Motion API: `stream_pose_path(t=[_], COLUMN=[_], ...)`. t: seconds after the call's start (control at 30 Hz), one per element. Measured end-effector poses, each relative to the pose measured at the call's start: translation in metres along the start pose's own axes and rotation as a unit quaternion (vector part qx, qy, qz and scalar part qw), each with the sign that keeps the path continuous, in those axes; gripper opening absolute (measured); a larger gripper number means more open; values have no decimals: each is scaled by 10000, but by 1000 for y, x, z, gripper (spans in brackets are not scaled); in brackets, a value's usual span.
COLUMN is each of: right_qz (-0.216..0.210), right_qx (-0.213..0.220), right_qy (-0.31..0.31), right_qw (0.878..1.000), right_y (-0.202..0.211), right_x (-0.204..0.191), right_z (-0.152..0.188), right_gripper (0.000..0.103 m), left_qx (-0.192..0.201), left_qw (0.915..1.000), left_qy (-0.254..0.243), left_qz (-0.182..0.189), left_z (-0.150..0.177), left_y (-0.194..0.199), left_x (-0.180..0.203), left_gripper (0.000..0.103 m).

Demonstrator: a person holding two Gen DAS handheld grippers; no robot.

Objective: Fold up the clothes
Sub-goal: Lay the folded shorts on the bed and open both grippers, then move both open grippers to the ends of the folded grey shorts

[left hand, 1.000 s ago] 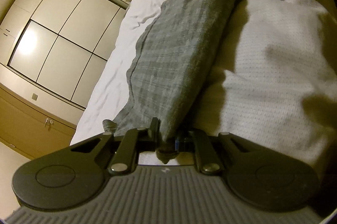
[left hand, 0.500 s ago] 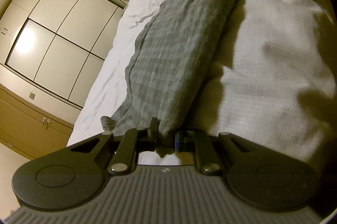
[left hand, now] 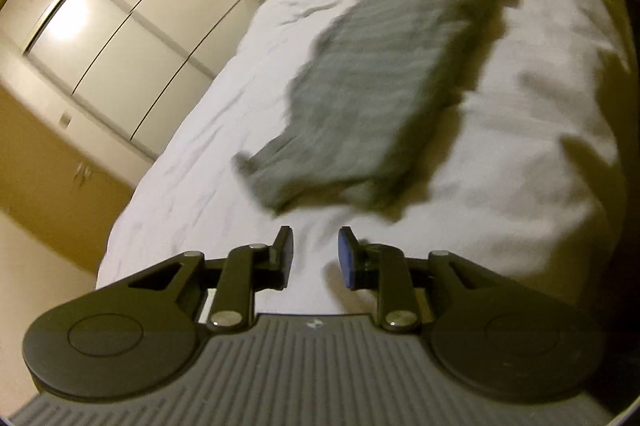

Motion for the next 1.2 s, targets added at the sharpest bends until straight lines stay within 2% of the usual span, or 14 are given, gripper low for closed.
stream_pose_path(t=[0.07, 0.17, 0.3, 0.43, 0.5, 0.57, 0.63, 0.73, 0.87, 1.0, 1.07, 1.13, 1.2], right_qz=[-228, -700, -1163, -968, -856, -788, -662, -587, -902, -1154, -1106, -992, -942], right_qx=[257, 590, 819, 605, 428, 244, 86, 328, 772, 1040, 960, 857, 765], right_qy=[-263, -602, -708, -416, -615, -887, -1044, -1131, -837, -347, -154, 10, -190], right_qw=[9991, 9940, 9873, 9926, 9935, 9926, 9923, 9913, 9894, 9872, 9891, 9914, 9924], right_y=[5, 8, -7, -36, -51, -58, -60, -46, -41, -54, -69, -87, -99], right_x=[3, 6, 1, -6, 8, 24, 38, 46, 34, 15, 9, 6, 15], right_z=[-14, -44, -79, -66, -47, -32, -24, -30, -66, -93, -93, -90, -82], right_gripper=[29, 29, 29, 29, 29, 29, 29, 29, 29, 29, 29, 29, 29], left_qx=[13, 191, 407, 52, -122, -164, -206, 26, 403, 392, 250, 60, -108], left_qw=[9995, 9975, 9934, 9913, 9901, 9901, 9899, 9901, 9882, 9862, 9879, 9910, 9911], left_qy=[297, 674, 963, 1085, 1234, 1280, 1325, 1369, 1291, 1156, 1113, 1107, 1204], left_qz=[-71, -62, 471, 749, 654, 557, 460, 300, 712, 1121, 1055, 746, 549], left_z=[-2, -18, -49, -54, -42, -36, -29, -45, -80, -94, -87, -79, -69], left_y=[1, -3, -30, -72, -82, -80, -77, -66, -65, -92, -108, -121, -133], left_x=[-15, -32, -34, -29, -36, -44, -51, -58, -54, -40, -42, -50, -62], left_gripper=[22, 25, 28, 26, 27, 31, 31, 30, 30, 29, 29, 25, 24])
Point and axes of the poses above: each gripper's, at about its wrist camera, not at the fingertips, and y roughly against the way its jaws point, x to its right, z to its underside, the point moved 2 cm from there along -y, roughly the way its jaws point, and after that the axes turned 9 degrees about -x, right-handed, at the moved point
